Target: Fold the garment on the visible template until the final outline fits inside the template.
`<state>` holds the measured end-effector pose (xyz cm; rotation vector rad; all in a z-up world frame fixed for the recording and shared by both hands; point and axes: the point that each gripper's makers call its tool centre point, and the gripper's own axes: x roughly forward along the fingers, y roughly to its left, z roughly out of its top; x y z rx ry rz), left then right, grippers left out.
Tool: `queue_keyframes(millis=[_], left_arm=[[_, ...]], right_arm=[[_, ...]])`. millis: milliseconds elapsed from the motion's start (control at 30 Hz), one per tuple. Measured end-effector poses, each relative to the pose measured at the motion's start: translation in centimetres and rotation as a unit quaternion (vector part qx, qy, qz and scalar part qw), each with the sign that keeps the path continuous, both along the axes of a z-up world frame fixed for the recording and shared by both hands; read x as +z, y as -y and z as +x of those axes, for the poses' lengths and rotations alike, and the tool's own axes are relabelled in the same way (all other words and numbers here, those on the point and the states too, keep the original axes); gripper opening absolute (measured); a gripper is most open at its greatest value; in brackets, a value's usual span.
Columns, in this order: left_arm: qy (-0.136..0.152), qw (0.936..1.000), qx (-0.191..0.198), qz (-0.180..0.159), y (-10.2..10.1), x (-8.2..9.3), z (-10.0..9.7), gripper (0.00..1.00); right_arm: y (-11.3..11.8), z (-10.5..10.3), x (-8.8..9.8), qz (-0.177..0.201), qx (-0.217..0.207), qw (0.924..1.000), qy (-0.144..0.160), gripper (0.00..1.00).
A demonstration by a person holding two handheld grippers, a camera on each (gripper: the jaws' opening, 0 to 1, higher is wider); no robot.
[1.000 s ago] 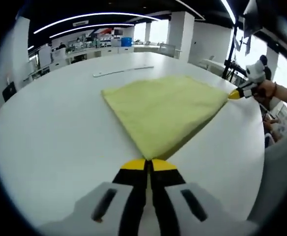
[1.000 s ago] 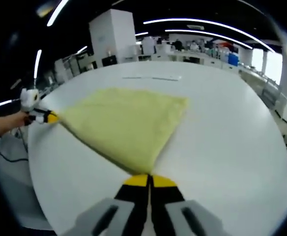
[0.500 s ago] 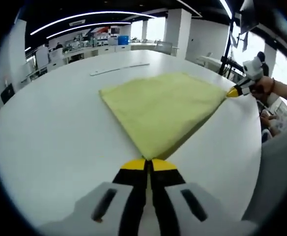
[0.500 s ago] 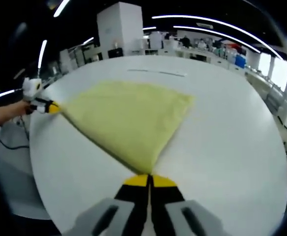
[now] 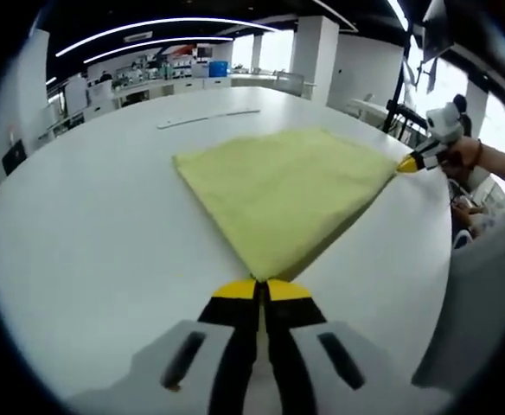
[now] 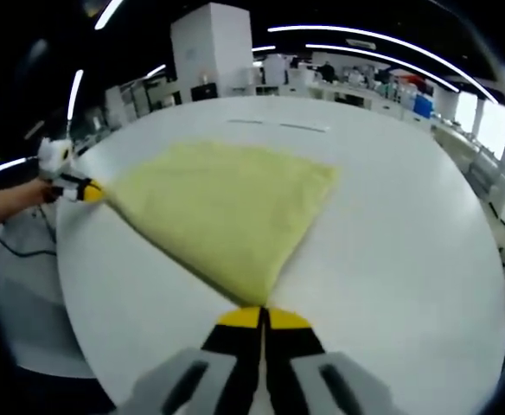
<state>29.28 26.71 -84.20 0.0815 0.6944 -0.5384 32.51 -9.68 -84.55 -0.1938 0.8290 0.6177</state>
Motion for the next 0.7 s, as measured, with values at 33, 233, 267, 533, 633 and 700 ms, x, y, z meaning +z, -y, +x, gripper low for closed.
queue_keyframes(millis=[33,233,267,533,633,700], left_arm=[[0.0,1.0,0.002,-0.002,0.1,0.0,-0.2,0.0],[-0.002,1.0,0.004,-0.001,0.4,0.2,-1.0,0.0],[-0.003,1.0,0.004,-0.001,0.4,0.2,-1.0,0.0],[-0.001,1.0,-0.001,0.009,0.2,0.1,-1.4,0.0],[0.001,0.9999,0.003,0.01,0.1,0.1,-1.4,0.0],[0.001,1.0,0.004,0.009,-0.1,0.0,-1.4,0.0]], right_arm=[[0.0,-0.1,0.0,0.0,0.0,1.0,0.0,0.0],[0.1,-0.5,-0.2,0.003,0.002,1.0,-0.005,0.0],[0.1,-0.4,-0.3,0.003,0.003,1.0,-0.006,0.0],[0.1,-1.1,-0.2,0.002,0.007,1.0,-0.006,0.0],[0.2,-1.2,-0.3,0.002,0.006,1.0,-0.006,0.0],[0.7,-1.5,-0.4,-0.005,0.004,1.0,-0.008,0.0]])
